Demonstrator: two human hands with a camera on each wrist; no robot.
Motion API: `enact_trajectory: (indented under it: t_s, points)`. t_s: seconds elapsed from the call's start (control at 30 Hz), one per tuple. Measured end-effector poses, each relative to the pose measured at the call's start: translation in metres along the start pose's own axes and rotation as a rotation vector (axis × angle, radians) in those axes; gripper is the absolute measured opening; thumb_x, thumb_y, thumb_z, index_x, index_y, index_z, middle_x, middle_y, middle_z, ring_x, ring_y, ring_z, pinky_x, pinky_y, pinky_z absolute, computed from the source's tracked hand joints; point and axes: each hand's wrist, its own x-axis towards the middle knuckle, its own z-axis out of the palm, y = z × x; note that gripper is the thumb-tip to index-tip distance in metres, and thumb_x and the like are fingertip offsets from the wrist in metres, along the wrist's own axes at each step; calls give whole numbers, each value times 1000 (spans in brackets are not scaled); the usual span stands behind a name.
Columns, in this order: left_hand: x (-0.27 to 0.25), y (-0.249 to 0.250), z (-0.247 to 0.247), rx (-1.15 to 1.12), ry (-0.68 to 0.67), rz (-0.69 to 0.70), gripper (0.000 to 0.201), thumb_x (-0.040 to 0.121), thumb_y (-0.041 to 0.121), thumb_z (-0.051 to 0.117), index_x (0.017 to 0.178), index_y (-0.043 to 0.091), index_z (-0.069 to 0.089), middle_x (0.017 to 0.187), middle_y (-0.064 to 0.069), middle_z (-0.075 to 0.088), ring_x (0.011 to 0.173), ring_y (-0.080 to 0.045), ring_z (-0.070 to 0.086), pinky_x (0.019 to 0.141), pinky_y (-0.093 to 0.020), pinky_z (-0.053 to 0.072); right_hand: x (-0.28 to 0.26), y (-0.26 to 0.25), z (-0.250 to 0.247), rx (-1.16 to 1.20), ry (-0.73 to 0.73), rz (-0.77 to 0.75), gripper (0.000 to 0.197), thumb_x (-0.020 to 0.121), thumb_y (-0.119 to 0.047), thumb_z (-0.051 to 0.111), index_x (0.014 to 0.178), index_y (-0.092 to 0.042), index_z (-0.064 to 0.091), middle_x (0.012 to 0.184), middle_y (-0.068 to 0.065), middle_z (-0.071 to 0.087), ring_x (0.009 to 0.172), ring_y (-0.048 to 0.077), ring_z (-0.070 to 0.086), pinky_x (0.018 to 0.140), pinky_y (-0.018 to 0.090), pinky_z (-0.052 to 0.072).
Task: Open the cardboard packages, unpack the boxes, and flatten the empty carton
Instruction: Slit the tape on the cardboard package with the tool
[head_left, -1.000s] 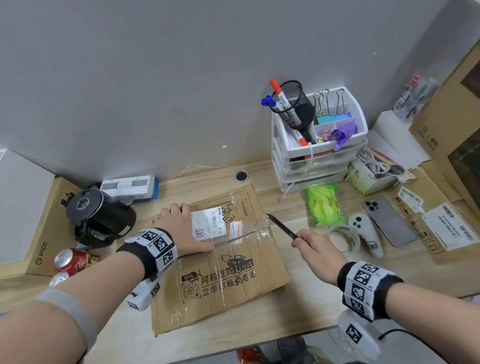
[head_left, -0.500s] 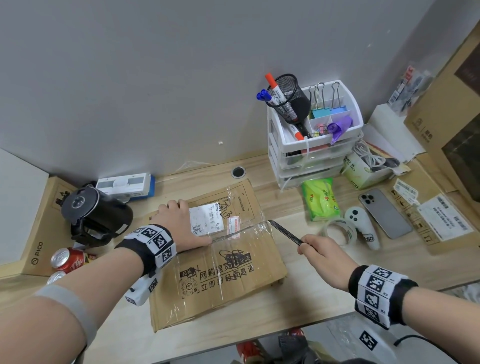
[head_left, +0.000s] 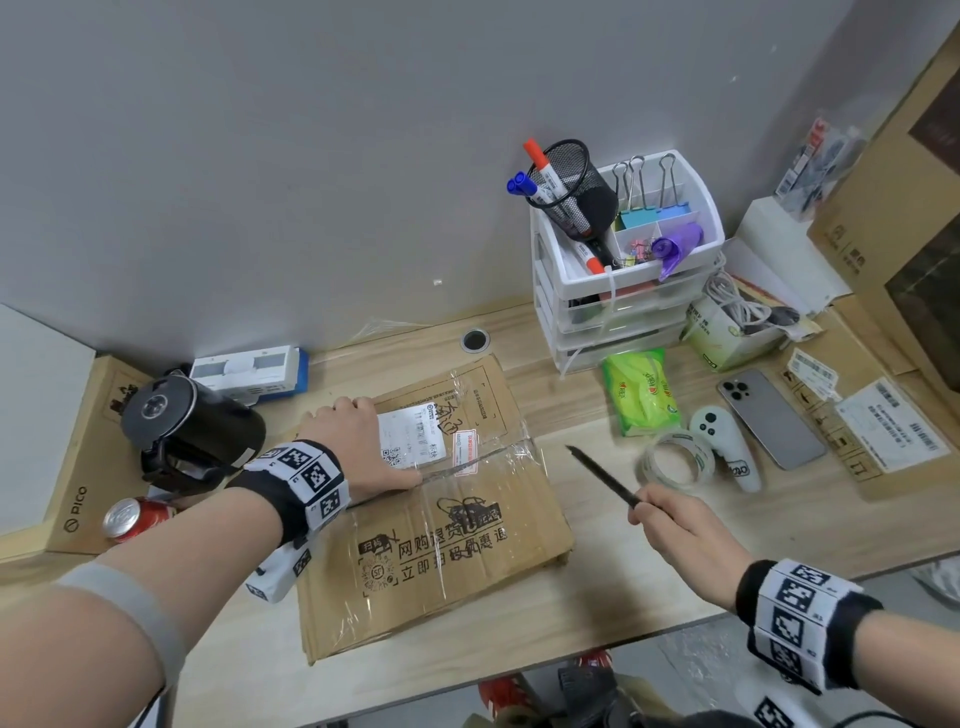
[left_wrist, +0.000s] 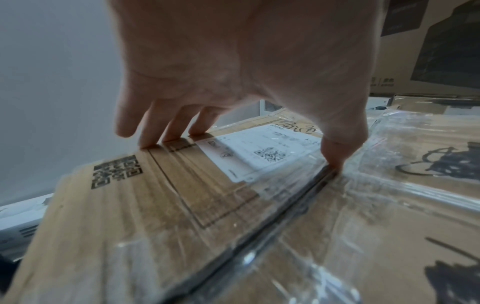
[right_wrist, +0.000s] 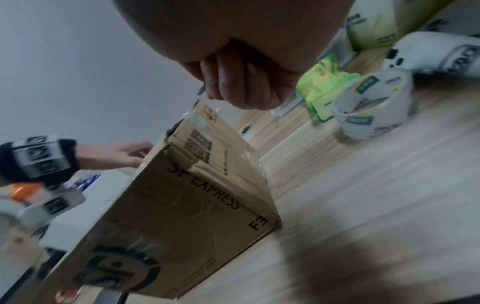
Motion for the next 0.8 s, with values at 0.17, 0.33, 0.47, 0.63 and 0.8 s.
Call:
enact_trajectory:
  t_s: [0.17,0.33,0.47,0.63,0.8]
  points:
    - [-1,1,1,-3,15,38,117,46,100,44,123,12,48,112,-3,52,100,-20,50,94,-35,48,29,26,2,-131,77,80,32,101,-27,45,79,-8,58,62,-3,49,56,11,44,56,29,36]
    - [-4,2,1,6,-4,38,118,51,99,46,131,13,41,115,-3,52,102,-19,50,80,-32,45,61,69,19,-256,-37,175,26,101,-17,39,88,-7,59,77,6,62,71,23,55,65,32,41]
    - [-5,4,1,6,3,44,118,53,98,48,135,12,40,121,-4,52,107,-22,52,83,-35,47,76,94,34,-390,-91,170,24,102,-21,39,92,-8,58,87,10,65,81,28,60,75,37,46]
    - [-5,4,2,-19,21,76,113,52,97,46,128,13,45,114,-1,51,99,-19,51,82,-32,48,88,113,37,-620,-46,66,23,98,-27,49,100,-16,69,92,1,56,96,28,59,84,36,46]
    - [-8,8,0,42,46,122,114,54,97,41,136,17,39,111,-2,60,95,-23,60,87,-38,50,85,111,39,-732,-26,38,19,89,-26,58,104,-23,70,100,2,65,100,28,58,82,39,49]
